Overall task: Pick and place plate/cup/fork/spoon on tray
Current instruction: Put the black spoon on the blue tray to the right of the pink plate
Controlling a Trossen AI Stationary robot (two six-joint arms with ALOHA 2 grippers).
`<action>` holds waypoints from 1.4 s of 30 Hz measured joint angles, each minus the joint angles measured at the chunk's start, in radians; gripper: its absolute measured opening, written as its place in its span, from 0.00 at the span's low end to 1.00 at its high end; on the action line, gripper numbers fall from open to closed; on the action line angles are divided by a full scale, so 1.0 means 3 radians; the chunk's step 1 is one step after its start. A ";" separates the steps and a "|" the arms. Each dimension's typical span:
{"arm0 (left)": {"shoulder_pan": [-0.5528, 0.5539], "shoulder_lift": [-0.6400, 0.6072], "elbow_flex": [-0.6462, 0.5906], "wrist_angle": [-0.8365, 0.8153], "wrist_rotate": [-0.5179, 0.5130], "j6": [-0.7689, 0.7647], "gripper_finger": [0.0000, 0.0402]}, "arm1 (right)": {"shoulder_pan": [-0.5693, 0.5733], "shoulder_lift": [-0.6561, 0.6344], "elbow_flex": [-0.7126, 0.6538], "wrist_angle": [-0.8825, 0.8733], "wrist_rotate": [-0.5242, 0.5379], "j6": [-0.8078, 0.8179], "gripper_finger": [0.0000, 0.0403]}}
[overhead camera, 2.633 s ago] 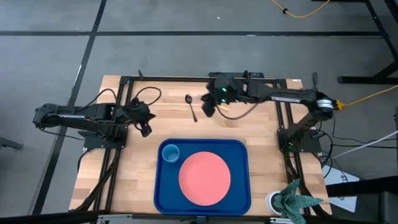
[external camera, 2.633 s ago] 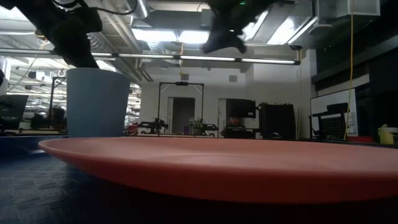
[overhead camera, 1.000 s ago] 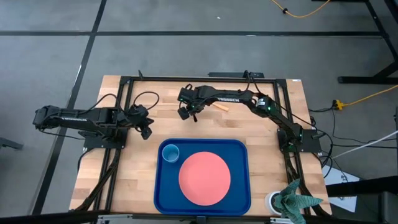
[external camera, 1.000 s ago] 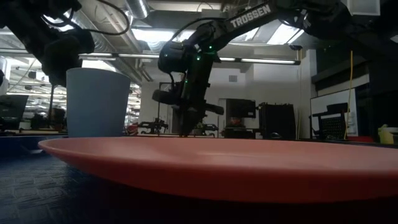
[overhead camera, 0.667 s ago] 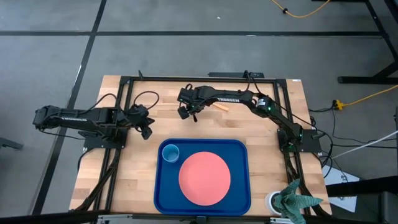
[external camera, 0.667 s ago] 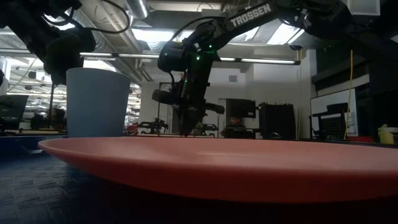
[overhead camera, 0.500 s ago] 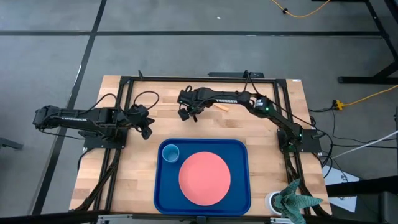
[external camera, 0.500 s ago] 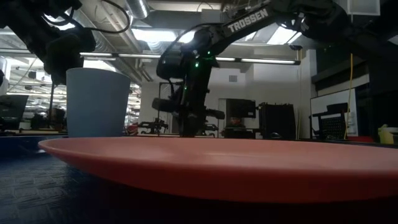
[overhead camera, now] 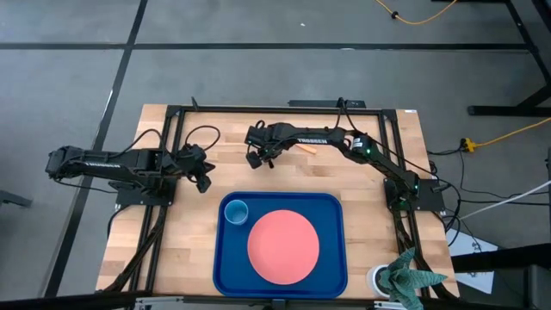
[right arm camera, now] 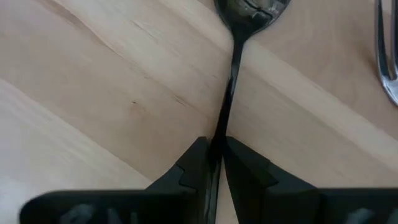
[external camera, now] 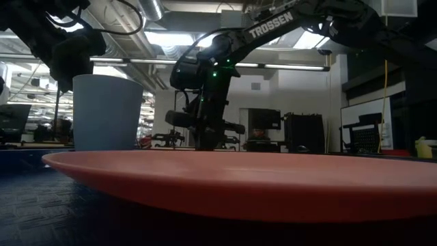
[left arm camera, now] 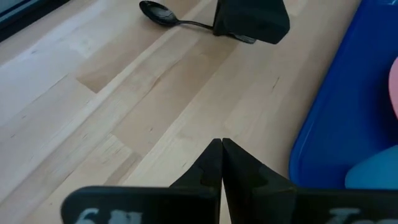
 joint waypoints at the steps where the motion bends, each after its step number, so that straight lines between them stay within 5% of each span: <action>1: 0.0000 0.0000 0.0000 0.0000 0.0001 -0.0018 0.00 | 0.0000 0.0001 0.0001 -0.0011 0.0000 -0.0033 0.14; 7: 0.0000 0.0000 0.0000 0.0001 0.0006 -0.0177 0.00 | 0.0000 0.0004 0.0005 -0.0068 -0.0007 -0.0058 0.03; 27: -0.0001 0.0001 -0.0001 -0.0053 0.0000 0.0104 0.00 | 0.0231 -0.0158 -0.0007 -0.0216 -0.0111 0.0130 0.01; 37: 0.0000 0.0001 -0.0001 -0.0069 0.0000 0.0542 0.00 | 0.0450 -0.0511 0.0555 -0.1064 0.0483 0.0464 0.00; 42: 0.0000 0.0000 -0.0001 -0.0078 0.0001 0.0617 0.00 | 0.0520 -0.0524 0.0660 -0.0821 0.0663 0.0474 0.03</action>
